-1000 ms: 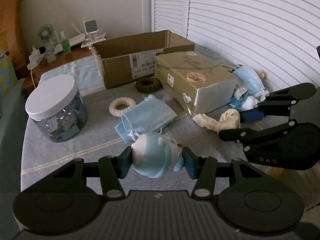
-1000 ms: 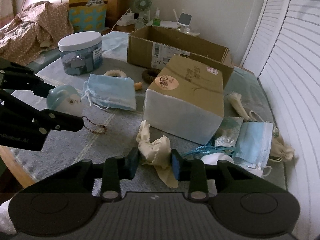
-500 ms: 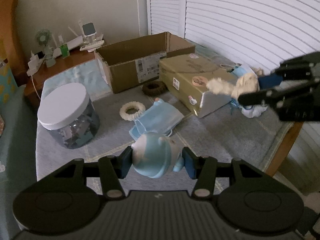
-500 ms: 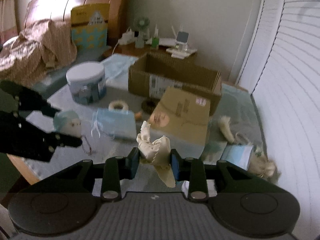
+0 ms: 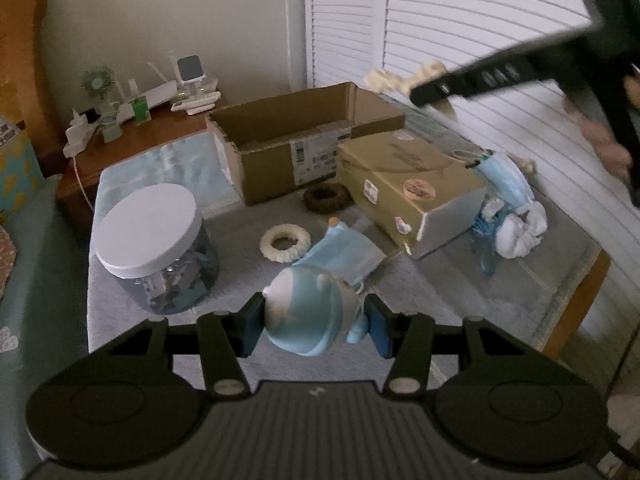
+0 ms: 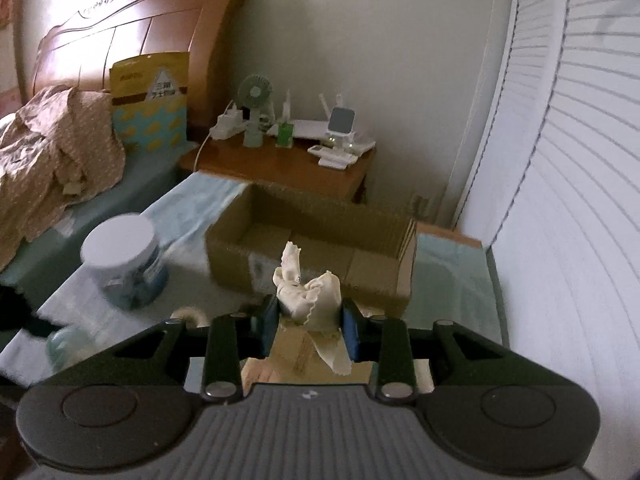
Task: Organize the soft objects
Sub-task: 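Drop the cream cloth into the cardboard box with the right gripper while the left drops the plush in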
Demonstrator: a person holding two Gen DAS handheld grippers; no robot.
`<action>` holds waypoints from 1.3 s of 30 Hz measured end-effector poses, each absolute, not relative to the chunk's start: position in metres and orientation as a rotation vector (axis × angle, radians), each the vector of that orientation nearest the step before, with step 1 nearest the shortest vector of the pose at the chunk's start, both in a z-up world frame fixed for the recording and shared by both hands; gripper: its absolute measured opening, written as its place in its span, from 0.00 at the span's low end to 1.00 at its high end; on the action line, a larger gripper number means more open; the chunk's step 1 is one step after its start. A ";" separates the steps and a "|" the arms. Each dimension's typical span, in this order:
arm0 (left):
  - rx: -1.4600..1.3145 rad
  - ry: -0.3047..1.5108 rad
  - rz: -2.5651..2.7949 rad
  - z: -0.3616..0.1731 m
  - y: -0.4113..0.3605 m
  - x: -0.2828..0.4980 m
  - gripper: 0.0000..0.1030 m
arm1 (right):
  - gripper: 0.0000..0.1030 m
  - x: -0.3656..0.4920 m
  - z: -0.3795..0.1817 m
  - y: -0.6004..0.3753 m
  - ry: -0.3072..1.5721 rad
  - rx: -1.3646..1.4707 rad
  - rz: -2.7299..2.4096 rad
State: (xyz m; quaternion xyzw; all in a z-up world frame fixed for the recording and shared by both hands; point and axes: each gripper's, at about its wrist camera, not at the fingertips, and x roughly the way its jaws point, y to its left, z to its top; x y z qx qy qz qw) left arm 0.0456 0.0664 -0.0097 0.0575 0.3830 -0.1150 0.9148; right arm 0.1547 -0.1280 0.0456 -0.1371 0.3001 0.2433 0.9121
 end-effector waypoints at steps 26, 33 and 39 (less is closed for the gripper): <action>0.115 0.810 -0.218 0.000 0.069 0.083 0.51 | 1.00 0.191 0.033 -0.125 0.672 -0.222 0.505; 0.145 0.773 -0.258 0.024 0.064 0.117 0.51 | 1.00 0.142 0.019 -0.136 0.705 -0.200 0.486; 0.171 0.725 -0.268 0.043 0.055 0.169 0.51 | 1.00 0.119 0.013 -0.145 0.705 -0.198 0.464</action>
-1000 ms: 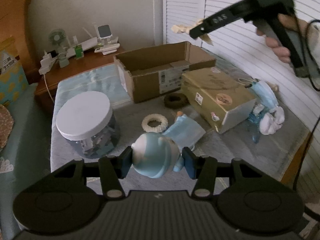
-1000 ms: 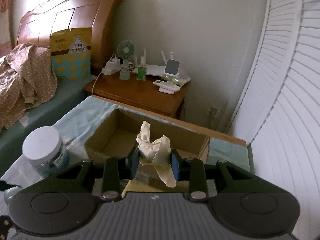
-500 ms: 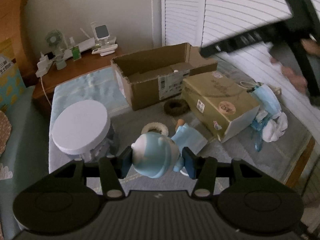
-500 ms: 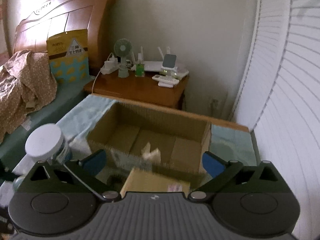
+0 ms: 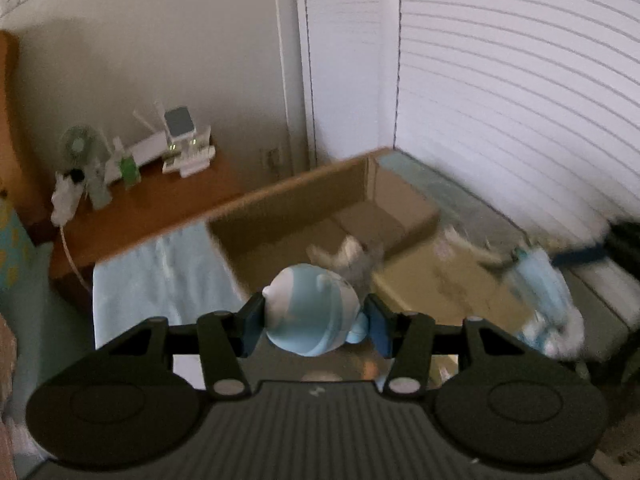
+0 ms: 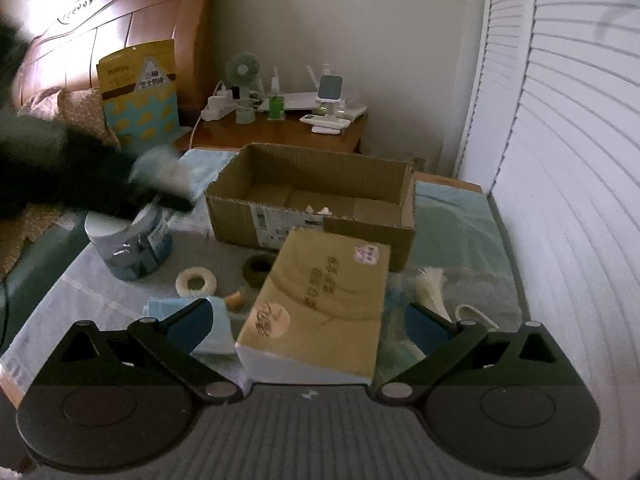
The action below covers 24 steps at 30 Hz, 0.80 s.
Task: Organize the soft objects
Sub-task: 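Drop the cream cloth into the cardboard box with the right gripper while the left drops the plush in, then move both tools back toward the remaining items on the bed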
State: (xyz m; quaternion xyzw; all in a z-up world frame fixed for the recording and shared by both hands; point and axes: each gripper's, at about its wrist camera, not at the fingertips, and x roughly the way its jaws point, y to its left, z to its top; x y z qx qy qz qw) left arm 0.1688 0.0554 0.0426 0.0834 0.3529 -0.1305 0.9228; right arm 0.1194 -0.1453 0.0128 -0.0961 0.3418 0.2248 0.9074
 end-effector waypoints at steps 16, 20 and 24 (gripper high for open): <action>0.147 0.723 -0.151 0.034 0.052 0.257 0.86 | 1.00 0.116 0.014 -0.174 0.699 -0.203 0.387; 0.143 0.715 -0.149 0.039 0.053 0.241 0.91 | 1.00 0.115 0.014 -0.177 0.698 -0.200 0.388; 0.148 0.707 -0.160 0.040 0.050 0.217 0.93 | 1.00 0.112 0.014 -0.178 0.692 -0.191 0.384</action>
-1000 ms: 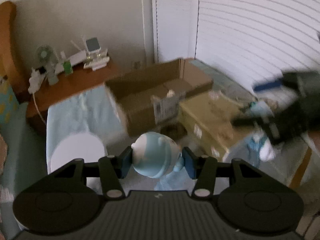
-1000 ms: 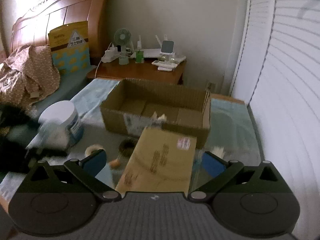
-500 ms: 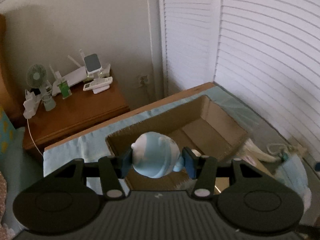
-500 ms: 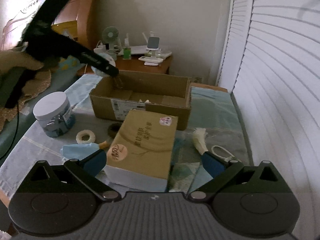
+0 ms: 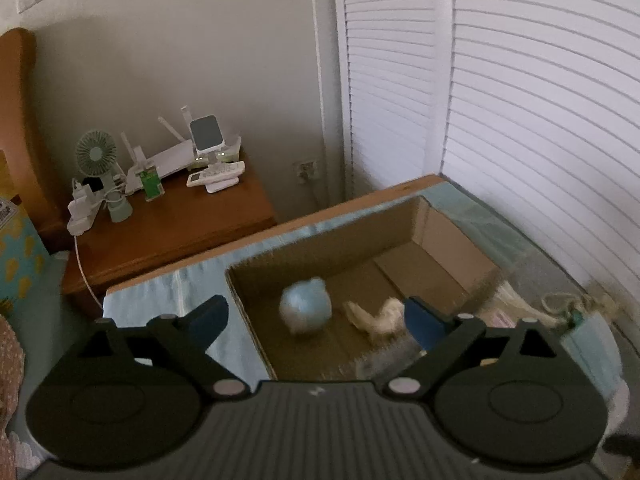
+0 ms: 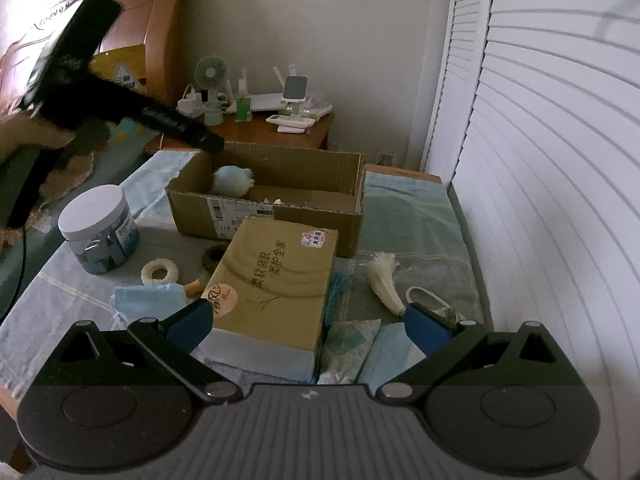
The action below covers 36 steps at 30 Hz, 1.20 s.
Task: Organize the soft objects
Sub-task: 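Move both tools back toward the remaining items on the bed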
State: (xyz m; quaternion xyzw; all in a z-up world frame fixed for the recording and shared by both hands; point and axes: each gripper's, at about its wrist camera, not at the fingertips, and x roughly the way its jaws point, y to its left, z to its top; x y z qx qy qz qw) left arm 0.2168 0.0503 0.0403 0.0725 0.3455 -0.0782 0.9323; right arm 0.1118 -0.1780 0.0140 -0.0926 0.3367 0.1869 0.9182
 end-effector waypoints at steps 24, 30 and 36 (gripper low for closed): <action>0.068 0.748 -0.074 -0.021 0.043 0.085 0.96 | 1.00 0.088 -0.052 -0.192 0.818 -0.235 0.270; 0.084 0.741 -0.075 -0.026 0.039 0.086 0.96 | 1.00 0.102 -0.068 -0.198 0.843 -0.215 0.215; 0.110 0.760 -0.127 -0.034 0.031 0.097 0.97 | 1.00 0.099 -0.079 -0.216 0.877 -0.159 0.233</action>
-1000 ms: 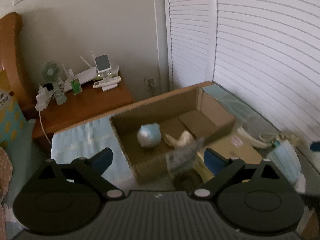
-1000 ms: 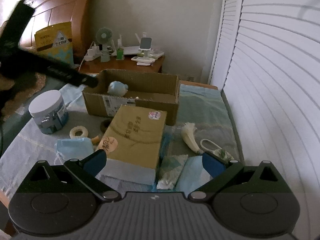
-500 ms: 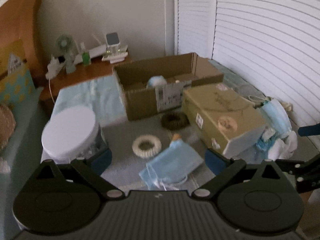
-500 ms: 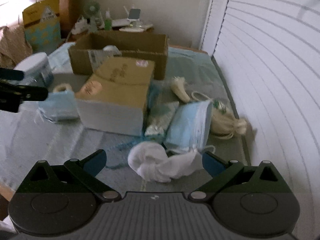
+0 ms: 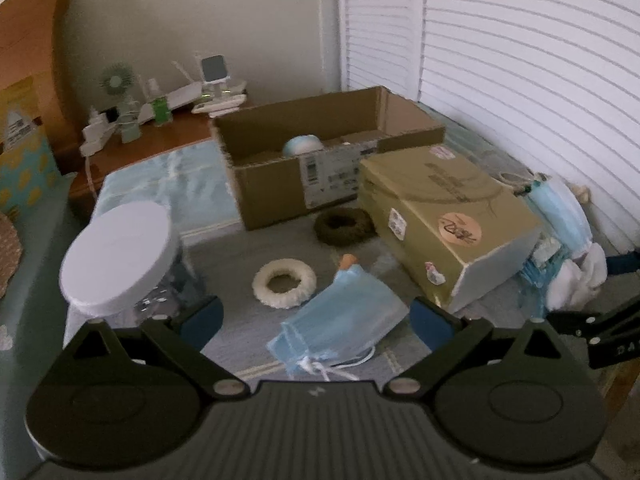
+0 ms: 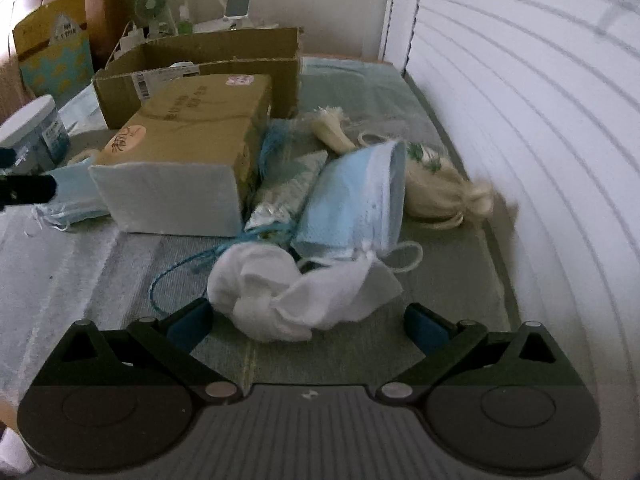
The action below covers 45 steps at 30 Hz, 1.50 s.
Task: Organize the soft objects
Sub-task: 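Move both tools back toward the remaining items on the bed, then grasp the light blue pouch with the left gripper while the right grasps the white knotted cloth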
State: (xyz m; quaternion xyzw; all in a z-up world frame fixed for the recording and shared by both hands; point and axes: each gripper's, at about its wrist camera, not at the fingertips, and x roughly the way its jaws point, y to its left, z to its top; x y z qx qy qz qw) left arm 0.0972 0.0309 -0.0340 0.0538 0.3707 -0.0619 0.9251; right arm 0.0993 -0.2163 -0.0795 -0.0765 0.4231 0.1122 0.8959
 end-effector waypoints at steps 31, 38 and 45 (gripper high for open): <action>0.531 0.753 -0.385 -0.057 0.003 0.095 0.85 | 1.00 0.090 -0.081 -0.220 0.822 -0.164 0.255; 0.466 0.769 -0.413 -0.058 0.011 0.102 0.68 | 1.00 0.088 -0.078 -0.217 0.848 -0.171 0.250; 0.389 0.795 -0.433 -0.059 0.018 0.108 0.65 | 0.88 0.081 -0.069 -0.208 0.804 -0.195 0.278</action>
